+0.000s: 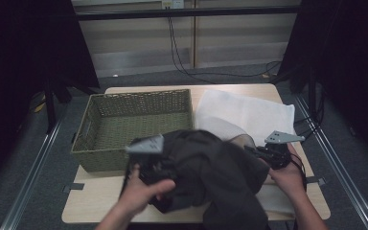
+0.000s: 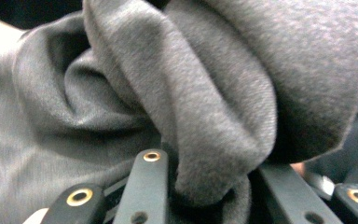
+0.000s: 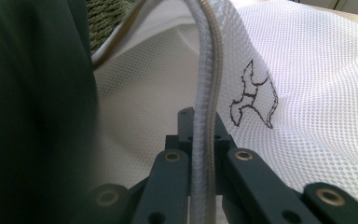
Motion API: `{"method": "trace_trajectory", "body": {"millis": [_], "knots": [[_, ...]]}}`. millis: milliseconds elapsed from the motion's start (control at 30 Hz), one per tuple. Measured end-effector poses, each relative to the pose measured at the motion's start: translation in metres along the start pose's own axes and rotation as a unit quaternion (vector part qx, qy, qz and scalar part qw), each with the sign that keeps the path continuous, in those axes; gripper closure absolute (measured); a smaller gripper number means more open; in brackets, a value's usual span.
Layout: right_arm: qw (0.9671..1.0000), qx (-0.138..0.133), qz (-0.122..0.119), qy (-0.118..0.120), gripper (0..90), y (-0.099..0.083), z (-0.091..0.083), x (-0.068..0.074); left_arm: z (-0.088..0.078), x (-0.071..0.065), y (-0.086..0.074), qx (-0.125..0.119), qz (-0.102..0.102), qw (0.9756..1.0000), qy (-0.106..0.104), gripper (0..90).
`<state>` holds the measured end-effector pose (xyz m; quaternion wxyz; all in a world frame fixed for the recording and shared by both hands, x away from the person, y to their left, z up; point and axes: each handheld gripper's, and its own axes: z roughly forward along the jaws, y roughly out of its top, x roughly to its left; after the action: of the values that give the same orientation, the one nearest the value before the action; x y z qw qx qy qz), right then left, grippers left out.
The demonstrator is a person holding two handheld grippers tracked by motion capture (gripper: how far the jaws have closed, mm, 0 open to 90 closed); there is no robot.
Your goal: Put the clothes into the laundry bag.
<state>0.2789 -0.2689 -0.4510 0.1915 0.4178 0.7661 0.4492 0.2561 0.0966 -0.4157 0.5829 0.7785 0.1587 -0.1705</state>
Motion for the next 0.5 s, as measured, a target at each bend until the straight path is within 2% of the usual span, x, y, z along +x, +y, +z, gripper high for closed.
{"method": "trace_trajectory", "body": {"millis": [33, 67, 100, 133, 167, 200, 267, 300, 333, 400, 433, 500], "knots": [[1.0, 0.0, 0.0, 0.0, 89.6, 0.0, 0.0, 0.0, 0.0, 0.0, 0.0, 0.0, 0.0, 1.0, 0.0, 75.0], [1.0, 0.001, 0.001, 0.0, 89.6, 0.0, 0.0, 0.0, 0.015, 0.005, -0.025, 0.037, 0.002, 0.9989, 0.028, 75.0], [1.0, 0.001, 0.003, 0.0, 89.6, 0.0, 0.0, 0.0, 0.022, 0.01, -0.041, 0.049, -0.008, 0.9978, 0.045, 74.7], [1.0, 0.003, 0.003, 0.001, 89.7, 0.0, 0.001, 0.0, 0.025, 0.016, -0.056, 0.038, -0.031, 0.9975, 0.052, 73.5], [1.0, 0.003, 0.003, 0.001, 89.7, 0.0, 0.001, 0.0, 0.026, 0.023, -0.065, 0.029, -0.042, 0.9958, 0.076, 73.5], [1.0, 0.003, 0.003, 0.001, 89.7, 0.0, 0.001, 0.0, 0.025, 0.027, -0.067, 0.029, -0.045, 0.9935, 0.1, 72.7], [1.0, 0.003, 0.001, 0.003, 89.6, 0.0, 0.001, 0.001, 0.024, 0.03, -0.062, 0.025, -0.044, 0.9914, 0.121, 71.0], [1.0, 0.004, 0.001, 0.003, 89.6, 0.0, 0.001, 0.002, 0.026, 0.03, -0.06, 0.029, -0.04, 0.9909, 0.126, 69.1], [1.0, 0.006, 0.001, 0.003, 89.6, 0.001, 0.001, 0.002, 0.033, 0.029, -0.061, 0.03, -0.041, 0.9915, 0.12, 67.2], [1.0, 0.006, 0.001, 0.005, 89.7, 0.0, 0.001, 0.004, 0.041, 0.024, -0.064, 0.023, -0.032, 0.9922, 0.118, 66.1], [0.9999, 0.008, 0.001, 0.007, 89.7, 0.0, 0.001, 0.004, 0.047, 0.021, -0.064, 0.018, -0.021, 0.9929, 0.116, 66.7], [0.9998, 0.012, -0.009, 0.013, 89.7, 0.001, 0.001, 0.007, 0.048, 0.015, -0.059, 0.006, -0.001, 0.9923, 0.123, 74.1]]}}
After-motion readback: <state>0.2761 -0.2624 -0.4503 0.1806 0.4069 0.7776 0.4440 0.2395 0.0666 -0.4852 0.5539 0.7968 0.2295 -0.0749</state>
